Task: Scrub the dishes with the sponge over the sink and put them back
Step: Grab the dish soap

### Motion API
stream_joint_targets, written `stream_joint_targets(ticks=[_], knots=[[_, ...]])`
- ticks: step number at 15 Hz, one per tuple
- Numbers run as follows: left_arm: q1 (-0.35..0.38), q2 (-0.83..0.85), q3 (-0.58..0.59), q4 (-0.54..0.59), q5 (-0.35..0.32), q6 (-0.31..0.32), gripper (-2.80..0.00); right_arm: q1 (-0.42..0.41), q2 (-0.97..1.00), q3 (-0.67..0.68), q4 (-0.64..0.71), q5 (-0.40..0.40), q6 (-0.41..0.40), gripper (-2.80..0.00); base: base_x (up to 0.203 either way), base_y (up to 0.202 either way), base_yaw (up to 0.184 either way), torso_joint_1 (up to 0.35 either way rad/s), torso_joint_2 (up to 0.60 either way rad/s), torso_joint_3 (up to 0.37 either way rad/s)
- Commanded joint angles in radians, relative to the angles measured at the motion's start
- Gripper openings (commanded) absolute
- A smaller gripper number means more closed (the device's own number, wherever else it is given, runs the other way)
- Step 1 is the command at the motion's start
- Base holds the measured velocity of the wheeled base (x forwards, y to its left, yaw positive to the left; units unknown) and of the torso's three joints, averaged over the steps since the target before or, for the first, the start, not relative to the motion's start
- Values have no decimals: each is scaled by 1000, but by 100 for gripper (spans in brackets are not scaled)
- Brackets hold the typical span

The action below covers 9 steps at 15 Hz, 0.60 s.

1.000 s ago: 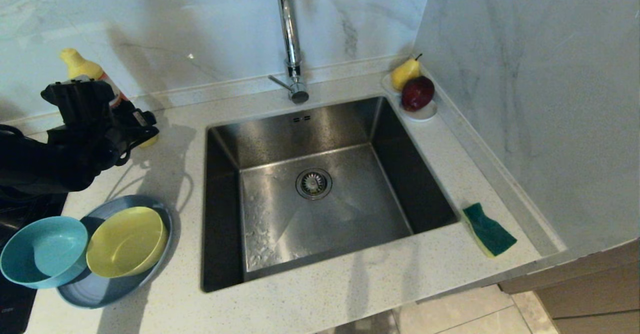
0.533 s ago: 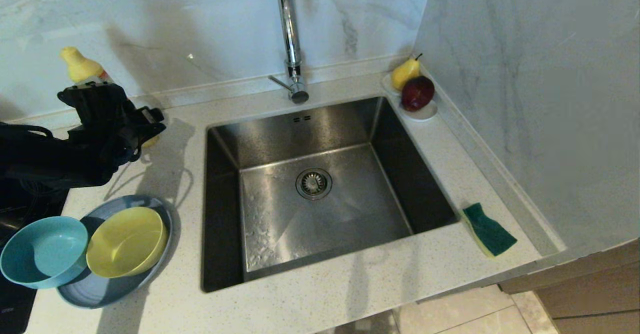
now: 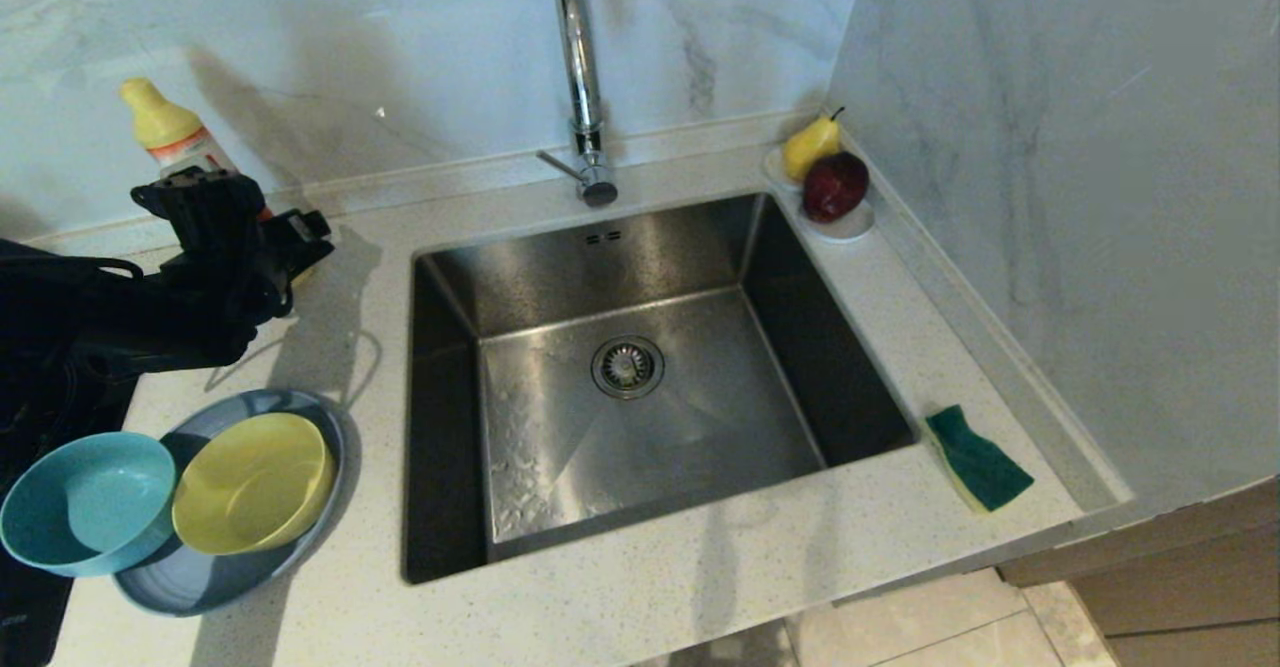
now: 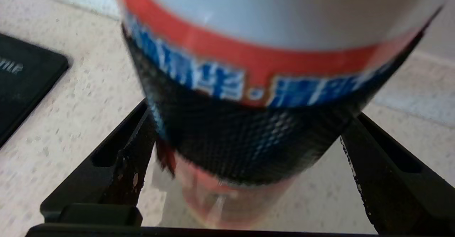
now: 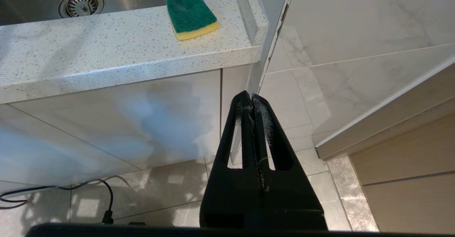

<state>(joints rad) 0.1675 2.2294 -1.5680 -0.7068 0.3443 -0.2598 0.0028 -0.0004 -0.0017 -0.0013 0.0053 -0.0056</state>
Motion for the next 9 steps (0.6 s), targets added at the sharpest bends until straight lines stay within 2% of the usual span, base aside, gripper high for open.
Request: stream_joint_targets(ticks=[1,3,4,9], knots=[[13,26,-37,-54,2,15,0,0,-1,0,0,1,-1,-280,0,0,0,0,0,0],[24,53,-104,-58,4,33,0,0,-1,0,0,1,-1,-280,0,0,0,0,0,0],[29,67,-144,-56,3,38,-280,0,-1,0,0,1,-1,-280,0,0,0,0,0,0],[32,79,-142,-53,-14,41,-280,0,-1,0,0,1,-1,-280,0,0,0,0,0,0]])
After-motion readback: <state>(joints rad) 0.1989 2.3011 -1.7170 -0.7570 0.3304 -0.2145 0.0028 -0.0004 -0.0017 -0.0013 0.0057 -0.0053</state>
